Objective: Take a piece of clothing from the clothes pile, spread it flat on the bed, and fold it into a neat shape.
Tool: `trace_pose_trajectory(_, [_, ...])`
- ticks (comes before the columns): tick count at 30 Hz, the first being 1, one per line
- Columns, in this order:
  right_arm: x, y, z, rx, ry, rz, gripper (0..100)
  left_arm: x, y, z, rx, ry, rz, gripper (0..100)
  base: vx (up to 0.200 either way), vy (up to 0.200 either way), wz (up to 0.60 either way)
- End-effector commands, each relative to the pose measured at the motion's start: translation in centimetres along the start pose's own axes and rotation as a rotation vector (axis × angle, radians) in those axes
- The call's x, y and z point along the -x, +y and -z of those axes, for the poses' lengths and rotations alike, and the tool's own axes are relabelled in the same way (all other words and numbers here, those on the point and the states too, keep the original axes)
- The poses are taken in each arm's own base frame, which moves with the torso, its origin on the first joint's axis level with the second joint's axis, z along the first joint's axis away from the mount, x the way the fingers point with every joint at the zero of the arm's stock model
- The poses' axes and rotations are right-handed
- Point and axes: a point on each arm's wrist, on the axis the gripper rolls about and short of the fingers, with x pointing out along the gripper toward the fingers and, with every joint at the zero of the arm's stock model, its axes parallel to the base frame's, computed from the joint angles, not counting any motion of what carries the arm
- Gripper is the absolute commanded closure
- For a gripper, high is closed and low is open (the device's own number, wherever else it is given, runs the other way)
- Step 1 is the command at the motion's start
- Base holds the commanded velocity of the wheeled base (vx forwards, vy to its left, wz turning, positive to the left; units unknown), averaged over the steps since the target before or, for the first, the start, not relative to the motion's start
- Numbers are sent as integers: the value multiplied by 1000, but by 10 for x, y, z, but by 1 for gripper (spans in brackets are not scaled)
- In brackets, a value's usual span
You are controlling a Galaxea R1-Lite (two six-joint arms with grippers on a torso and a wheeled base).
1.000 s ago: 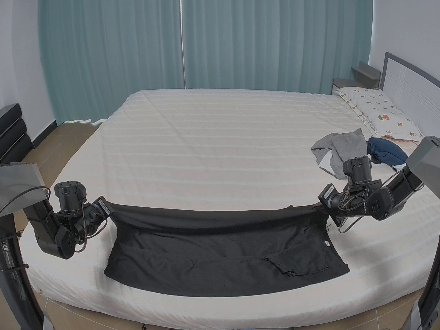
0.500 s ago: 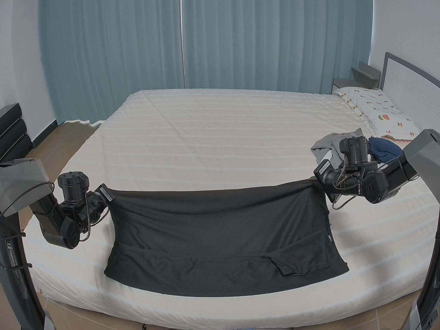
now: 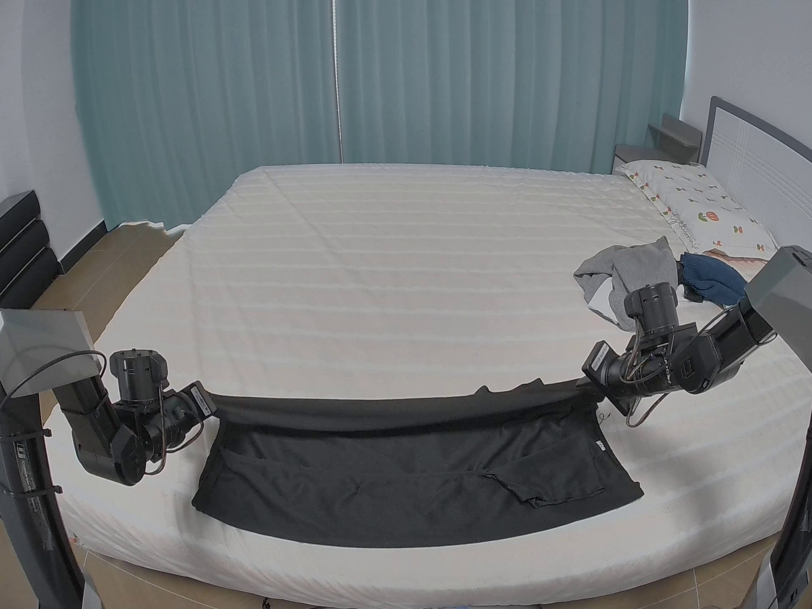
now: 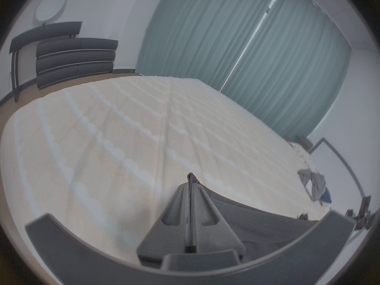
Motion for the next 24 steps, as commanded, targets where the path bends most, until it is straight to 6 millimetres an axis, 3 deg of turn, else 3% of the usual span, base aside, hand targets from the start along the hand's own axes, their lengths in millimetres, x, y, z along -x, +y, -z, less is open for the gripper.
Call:
trace_pose_trajectory(1, [6,-11,17,50,47,38,100,17,8,16,-86,60,-28,100,0,0,0])
trace_pose_trajectory(16, [-8,-17,35,75,105,77,100,25,13,37,-145,112,-32,100,0,0,0])
trace_pose_trajectory(17, [-8,-17,34,75,104,76,100,26,14,38,-145,117,-34,0,0,0,0])
trace_pose_trajectory(19, [-6,-16,34,74,101,71,100,27,14,38,-145,116,-34,0,0,0,0])
trace_pose_trajectory(20, [-4,-14,32,71,93,62,0,28,13,37,-145,113,-33,0,0,0,0])
trace_pose_trajectory(24, [8,-6,21,63,54,28,0,29,13,34,-140,100,-31,0,0,0,0])
